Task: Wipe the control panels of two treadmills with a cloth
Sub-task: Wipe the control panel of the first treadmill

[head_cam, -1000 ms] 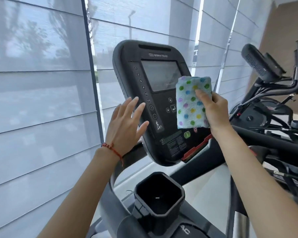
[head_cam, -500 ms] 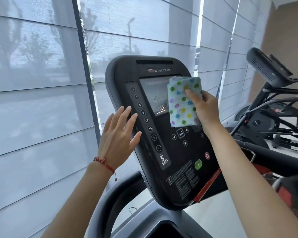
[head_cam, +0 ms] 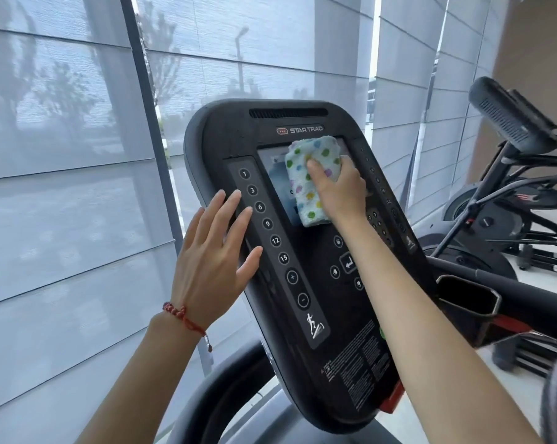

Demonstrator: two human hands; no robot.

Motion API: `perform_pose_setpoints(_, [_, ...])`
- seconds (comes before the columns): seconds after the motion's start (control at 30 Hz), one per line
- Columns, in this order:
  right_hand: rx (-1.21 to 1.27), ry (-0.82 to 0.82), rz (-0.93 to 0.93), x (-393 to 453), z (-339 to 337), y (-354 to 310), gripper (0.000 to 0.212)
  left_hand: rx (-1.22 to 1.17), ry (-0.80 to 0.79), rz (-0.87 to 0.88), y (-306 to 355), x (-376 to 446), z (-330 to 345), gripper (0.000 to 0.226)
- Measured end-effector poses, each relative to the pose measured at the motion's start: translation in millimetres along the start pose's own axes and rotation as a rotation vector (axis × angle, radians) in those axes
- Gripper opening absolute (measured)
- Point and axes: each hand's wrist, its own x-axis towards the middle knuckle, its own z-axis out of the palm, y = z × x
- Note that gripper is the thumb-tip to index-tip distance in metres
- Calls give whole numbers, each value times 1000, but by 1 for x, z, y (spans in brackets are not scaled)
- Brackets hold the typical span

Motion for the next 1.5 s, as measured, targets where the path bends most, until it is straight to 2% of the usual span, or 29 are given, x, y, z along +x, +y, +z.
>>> perform_pose_setpoints(0.1, [-45, 53, -27, -6, 12, -6, 46, 12, -1, 14, 0, -1, 1, 49])
perform_pose_setpoints(0.23, [33, 28, -67, -8, 23, -16, 47, -1, 12, 21, -1, -1, 3, 48])
perform_pose_setpoints(0.5, [35, -4, -264, 11, 20, 0, 37, -31, 81, 19, 1, -3, 10, 46])
perform_pose_setpoints(0.93, [-76, 195, -18, 98, -17, 72, 48, -67, 82, 8, 1, -5, 11, 47])
perform_pose_setpoints(1.1, [-99, 208, -7, 81, -10, 59, 44, -63, 76, 3, 1, -4, 10, 48])
perform_pose_setpoints(1.33, [33, 84, -231, 2, 11, 17, 28, -96, 99, -17, 5, -6, 15, 45])
perform_pose_setpoints(1.5, [44, 1, -428, -28, 14, 11, 29, -96, 102, -22, 5, -7, 15, 45])
